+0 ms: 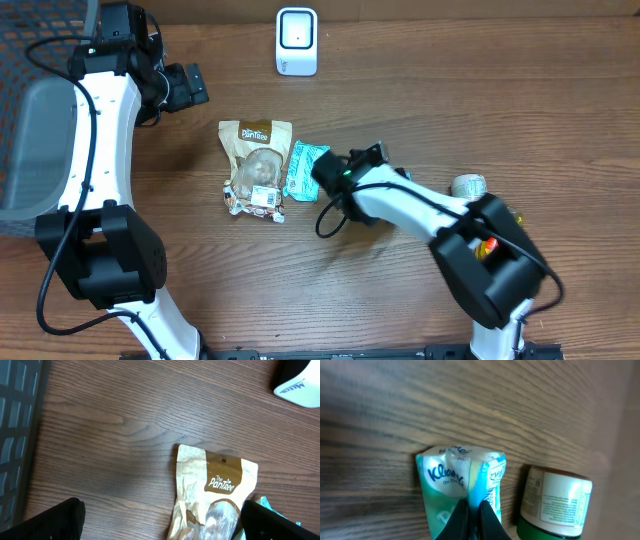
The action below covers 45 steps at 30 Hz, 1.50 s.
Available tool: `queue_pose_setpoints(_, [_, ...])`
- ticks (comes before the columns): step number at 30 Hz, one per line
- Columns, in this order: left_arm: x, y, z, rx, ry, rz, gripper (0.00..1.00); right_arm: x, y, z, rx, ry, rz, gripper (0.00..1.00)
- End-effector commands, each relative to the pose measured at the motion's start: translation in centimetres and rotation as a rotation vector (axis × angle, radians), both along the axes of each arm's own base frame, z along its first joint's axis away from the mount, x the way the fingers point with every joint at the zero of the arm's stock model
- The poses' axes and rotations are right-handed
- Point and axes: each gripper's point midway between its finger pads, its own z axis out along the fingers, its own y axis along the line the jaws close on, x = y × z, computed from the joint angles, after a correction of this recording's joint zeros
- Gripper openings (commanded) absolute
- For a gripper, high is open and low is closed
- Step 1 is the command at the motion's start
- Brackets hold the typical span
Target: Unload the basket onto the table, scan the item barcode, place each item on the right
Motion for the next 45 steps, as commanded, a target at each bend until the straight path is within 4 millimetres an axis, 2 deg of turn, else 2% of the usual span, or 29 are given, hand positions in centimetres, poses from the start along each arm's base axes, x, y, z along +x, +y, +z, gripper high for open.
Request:
queue_pose_setpoints(1, [0.2,-0.5,1.1,-0.001,-0.027,-0.026,0.99,0.3,-0.1,0.2,-0.131,-0.044,0.065,0.04])
queue_pose_setpoints(8, [0.2,-0.5,1.1,-0.001,-0.027,-0.026,1.0,-0.3,2.1,0.7,-0.15,-0.075,0.141,0.06])
queue_pose_setpoints(11, [0.2,-0.5,1.1,-0.001,-0.027,-0.026,1.0,-0.5,2.5,0.7,-0.15,-0.076,0.154,0.16])
queue_pose_setpoints(19, [0.2,-0.5,1.1,-0.001,-0.027,-0.026,1.0,-1.1,3.3,-0.2,-0.094,-0.043,0.148,0.27])
queue_pose_setpoints(21, [0.2,-0.5,1.1,-0.001,-0.027,-0.026,1.0,-1.1,3.5,-0.3,-0.077,-0.04,0.145,0.42])
queue_pose_setpoints(25, [0.2,-0.5,1.1,-0.001,-0.027,-0.026,1.0,-0.8,4.3,0.1,-0.04,-0.038,0.139,0.59])
queue_pose_setpoints(27, [0.2,-0.5,1.1,-0.001,-0.027,-0.026,1.0,-0.6,4.8,0.5,-0.019,-0.039,0.136,0.63])
queue_pose_setpoints(30, [0.2,-0.5,1.1,-0.001,-0.027,-0.026,1.0,0.0,5.2,1.4,0.004,-0.06,0.129,0.73])
queue_pose_setpoints(33, [0.2,-0.5,1.1,-0.001,-0.027,-0.026,1.0,0.0,5.2,1.5,0.07,-0.038,0.099,0.89])
queue_pose_setpoints(40, [0.2,-0.5,1.1,-0.001,-0.027,-0.026,1.0,-0.6,3.9,0.4,0.256,0.108,-0.018,0.89])
queue_pose_setpoints(45, [0.2,-0.5,1.1,-0.001,-0.027,-0.026,1.0,-1.1,4.0,-0.6,0.381,0.245,-0.018,0.77])
